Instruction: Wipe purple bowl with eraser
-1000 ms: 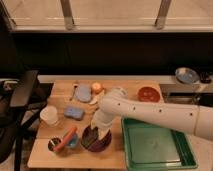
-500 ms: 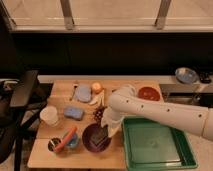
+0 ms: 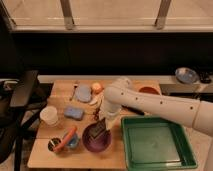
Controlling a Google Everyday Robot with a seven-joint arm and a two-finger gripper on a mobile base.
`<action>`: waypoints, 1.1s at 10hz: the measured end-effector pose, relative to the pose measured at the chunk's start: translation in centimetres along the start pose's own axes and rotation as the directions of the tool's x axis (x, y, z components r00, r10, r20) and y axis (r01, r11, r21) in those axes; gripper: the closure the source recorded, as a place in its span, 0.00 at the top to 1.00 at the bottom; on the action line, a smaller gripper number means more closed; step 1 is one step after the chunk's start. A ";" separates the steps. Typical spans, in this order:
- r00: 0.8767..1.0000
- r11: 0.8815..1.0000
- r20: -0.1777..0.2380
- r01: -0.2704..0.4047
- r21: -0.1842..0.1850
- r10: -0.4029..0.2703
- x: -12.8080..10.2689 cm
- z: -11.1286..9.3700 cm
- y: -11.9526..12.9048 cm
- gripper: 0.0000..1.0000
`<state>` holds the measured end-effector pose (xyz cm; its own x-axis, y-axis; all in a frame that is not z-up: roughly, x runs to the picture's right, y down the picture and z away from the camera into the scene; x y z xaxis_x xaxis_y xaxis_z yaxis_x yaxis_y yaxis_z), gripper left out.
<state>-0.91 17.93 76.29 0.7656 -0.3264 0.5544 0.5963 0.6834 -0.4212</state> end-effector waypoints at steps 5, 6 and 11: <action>0.995 1.000 -0.103 -0.009 -0.002 0.009 -2.8 1.6 2.1 0.00; 0.993 1.000 -0.119 -0.020 -0.004 0.020 -2.6 1.5 2.7 0.00; 0.987 0.996 -0.137 -0.091 -0.011 0.089 0.6 0.8 3.8 0.00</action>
<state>1.65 20.87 75.56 0.8414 -0.3505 0.4114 0.5265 0.7033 -0.4776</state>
